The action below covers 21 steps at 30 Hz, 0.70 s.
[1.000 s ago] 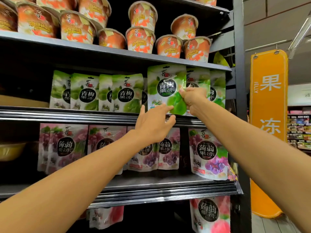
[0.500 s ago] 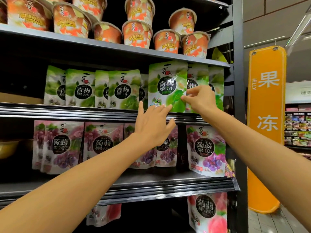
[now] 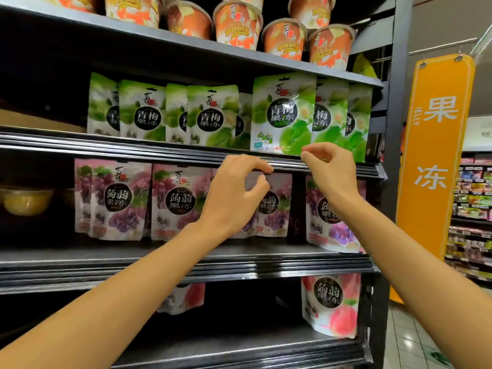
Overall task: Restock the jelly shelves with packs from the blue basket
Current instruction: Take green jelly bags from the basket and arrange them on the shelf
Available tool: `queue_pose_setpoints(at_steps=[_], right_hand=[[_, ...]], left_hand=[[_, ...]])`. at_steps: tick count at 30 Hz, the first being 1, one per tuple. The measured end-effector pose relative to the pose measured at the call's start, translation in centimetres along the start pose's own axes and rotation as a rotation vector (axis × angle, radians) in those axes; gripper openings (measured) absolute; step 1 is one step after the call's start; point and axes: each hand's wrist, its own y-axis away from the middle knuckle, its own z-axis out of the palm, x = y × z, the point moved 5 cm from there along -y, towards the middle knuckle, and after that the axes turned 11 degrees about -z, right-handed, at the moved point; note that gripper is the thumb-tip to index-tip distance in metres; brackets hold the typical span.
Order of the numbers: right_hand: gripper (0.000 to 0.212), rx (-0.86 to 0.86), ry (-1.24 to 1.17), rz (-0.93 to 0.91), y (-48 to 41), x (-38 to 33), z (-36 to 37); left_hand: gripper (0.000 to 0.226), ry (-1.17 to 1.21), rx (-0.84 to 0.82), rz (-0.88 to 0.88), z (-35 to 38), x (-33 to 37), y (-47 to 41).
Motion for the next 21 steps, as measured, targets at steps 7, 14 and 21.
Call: queue_pose_setpoints(at_steps=[7,14,21], right_hand=[[0.012,-0.12,-0.205,0.166,14.8,-2.0,2.7],[0.016,-0.484,-0.248,0.557,39.1,-1.4,6.3],[0.017,-0.76,-0.153,1.07,65.8,2.3,7.6]], left_hand=[[0.025,0.231,-0.049,-0.349,-4.4,-6.2,12.6],[0.029,0.251,-0.266,-0.787,-6.2,-15.9,34.3],[0.02,0.281,-0.336,-1.502,-7.2,-23.4,60.3]])
